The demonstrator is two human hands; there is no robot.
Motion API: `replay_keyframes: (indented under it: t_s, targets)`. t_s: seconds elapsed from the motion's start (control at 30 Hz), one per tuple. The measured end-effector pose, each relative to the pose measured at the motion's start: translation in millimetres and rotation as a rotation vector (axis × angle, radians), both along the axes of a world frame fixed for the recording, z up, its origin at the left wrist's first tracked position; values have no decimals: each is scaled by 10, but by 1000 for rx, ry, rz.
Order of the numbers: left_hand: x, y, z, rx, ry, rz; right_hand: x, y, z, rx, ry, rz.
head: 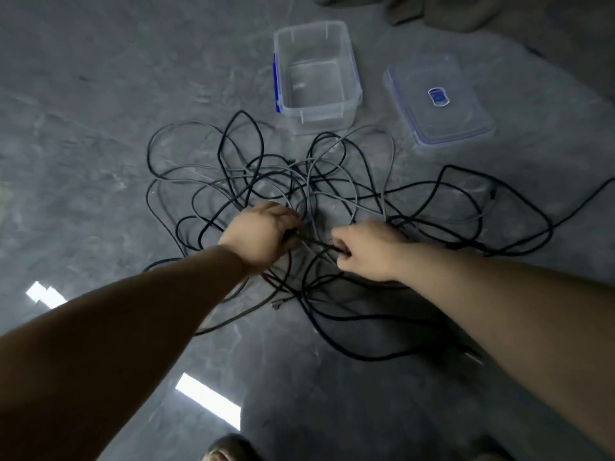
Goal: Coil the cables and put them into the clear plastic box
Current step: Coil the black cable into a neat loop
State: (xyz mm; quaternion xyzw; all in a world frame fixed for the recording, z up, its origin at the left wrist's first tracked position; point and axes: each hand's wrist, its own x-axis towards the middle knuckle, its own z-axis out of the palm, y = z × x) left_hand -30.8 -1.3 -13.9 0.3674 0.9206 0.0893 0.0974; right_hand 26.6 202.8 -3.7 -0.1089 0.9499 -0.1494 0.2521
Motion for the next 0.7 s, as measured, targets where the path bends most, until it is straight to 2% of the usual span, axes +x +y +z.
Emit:
replay_keyframes:
  t_s: [0.1,0.17,0.3,0.43,0.53,0.7]
  targets:
    - [-105,94,360,68,94,-28,-114,147,353,-55,51,-115]
    - [-116,171,673,186,99,19,-151,173,640,-99,78,-201]
    - [-101,242,1478,361,-99,333,-107,226,1405,-271,123,-407]
    - [-50,280,2542,463,-256,528,-28,343,2494,-276,236,-470]
    - [-57,359,3490,494,-321,574,-37,426,3452,-367,395,-628]
    - [-110,562,5257,551,-590,537,-144,537,5129,-538,541,-744]
